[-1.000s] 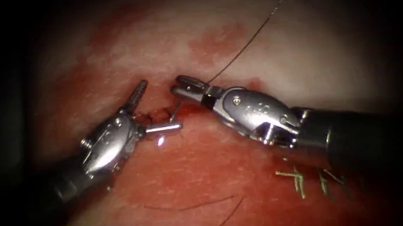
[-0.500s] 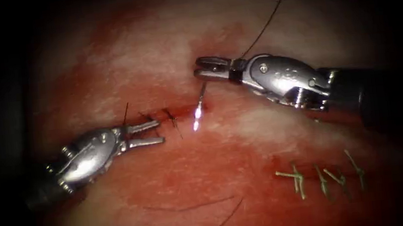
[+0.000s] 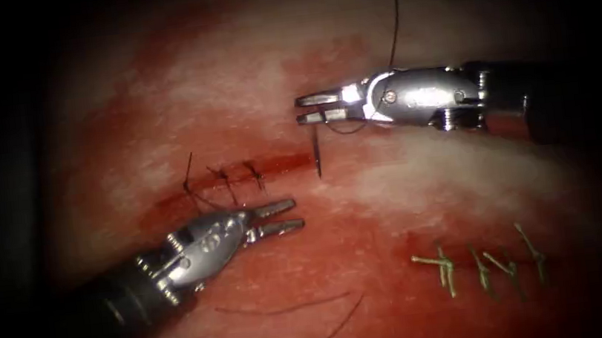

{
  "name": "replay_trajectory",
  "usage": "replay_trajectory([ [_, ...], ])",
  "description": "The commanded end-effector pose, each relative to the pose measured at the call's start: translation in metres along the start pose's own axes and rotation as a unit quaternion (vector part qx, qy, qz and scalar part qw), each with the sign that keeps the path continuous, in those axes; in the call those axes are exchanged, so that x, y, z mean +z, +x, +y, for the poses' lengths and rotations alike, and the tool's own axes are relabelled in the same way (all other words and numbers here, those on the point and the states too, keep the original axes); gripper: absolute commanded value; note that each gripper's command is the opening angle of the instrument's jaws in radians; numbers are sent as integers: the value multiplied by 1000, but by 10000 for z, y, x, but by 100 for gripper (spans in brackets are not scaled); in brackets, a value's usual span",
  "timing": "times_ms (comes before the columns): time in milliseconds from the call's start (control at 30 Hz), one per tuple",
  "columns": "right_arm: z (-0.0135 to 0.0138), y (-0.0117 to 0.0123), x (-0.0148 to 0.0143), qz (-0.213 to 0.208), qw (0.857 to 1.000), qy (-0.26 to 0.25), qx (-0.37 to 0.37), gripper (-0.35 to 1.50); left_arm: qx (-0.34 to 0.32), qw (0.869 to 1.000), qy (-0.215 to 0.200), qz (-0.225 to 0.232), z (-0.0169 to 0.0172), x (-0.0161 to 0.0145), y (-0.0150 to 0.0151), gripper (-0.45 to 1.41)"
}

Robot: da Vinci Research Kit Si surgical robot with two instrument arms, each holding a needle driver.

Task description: Wound Closure

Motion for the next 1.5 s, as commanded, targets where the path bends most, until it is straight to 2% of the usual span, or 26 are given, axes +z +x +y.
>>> replay_trajectory([
  [33,1,-2,14,5,1000,-4,-5,-35,2,1000,7,-5,-3,15,-6,-6],
  [233,6,1,21,9,1000,-13,-15,-35,3,999,34,-20,-13,27,-19,7],
  [500,12,0,31,11,999,-21,-44,-35,7,998,50,-45,-24,41,-44,9],
  [1500,-6,-27,52,39,991,-55,-112,-35,7,996,55,-67,-20,36,-46,14],
])
